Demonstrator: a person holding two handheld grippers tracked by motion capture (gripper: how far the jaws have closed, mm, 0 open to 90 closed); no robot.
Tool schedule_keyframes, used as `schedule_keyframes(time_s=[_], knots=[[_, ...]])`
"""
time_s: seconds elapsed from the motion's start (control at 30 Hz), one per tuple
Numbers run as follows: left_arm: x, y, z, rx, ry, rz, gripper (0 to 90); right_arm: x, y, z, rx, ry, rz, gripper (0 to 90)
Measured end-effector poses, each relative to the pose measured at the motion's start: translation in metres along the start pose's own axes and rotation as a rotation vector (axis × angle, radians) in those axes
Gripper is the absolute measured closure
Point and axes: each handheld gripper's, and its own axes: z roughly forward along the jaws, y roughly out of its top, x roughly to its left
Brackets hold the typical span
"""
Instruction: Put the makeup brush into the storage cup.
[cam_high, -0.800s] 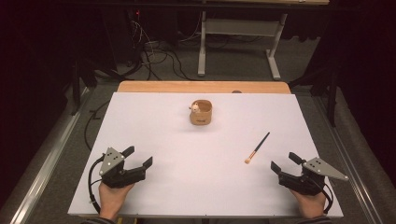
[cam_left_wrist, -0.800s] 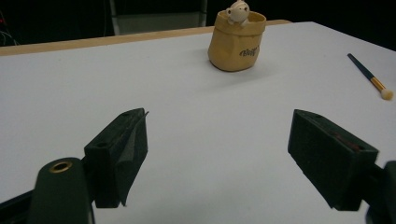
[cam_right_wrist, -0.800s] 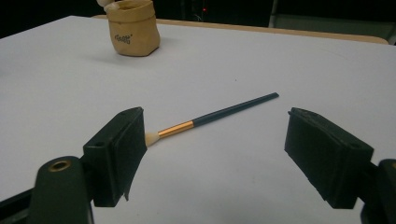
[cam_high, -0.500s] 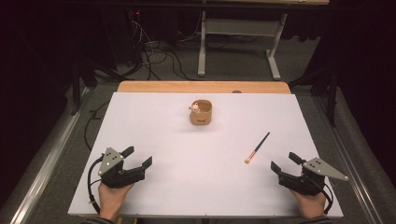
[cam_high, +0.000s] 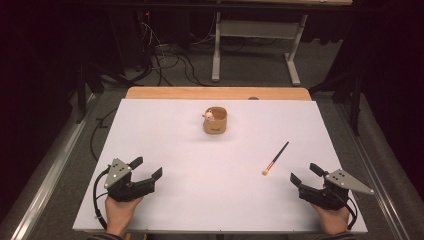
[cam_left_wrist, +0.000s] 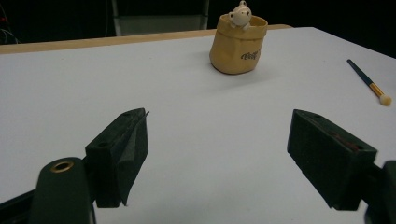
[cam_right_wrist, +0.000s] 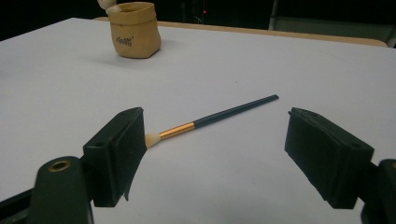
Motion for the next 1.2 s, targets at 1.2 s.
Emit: schedule_keyframes(time_s=[1.2], knots=[[-0.001,0.003,0.008,0.006,-0.027,0.005,21.7,0.001,0.013,-0.001,-0.002,0.0,0.029,22.0]])
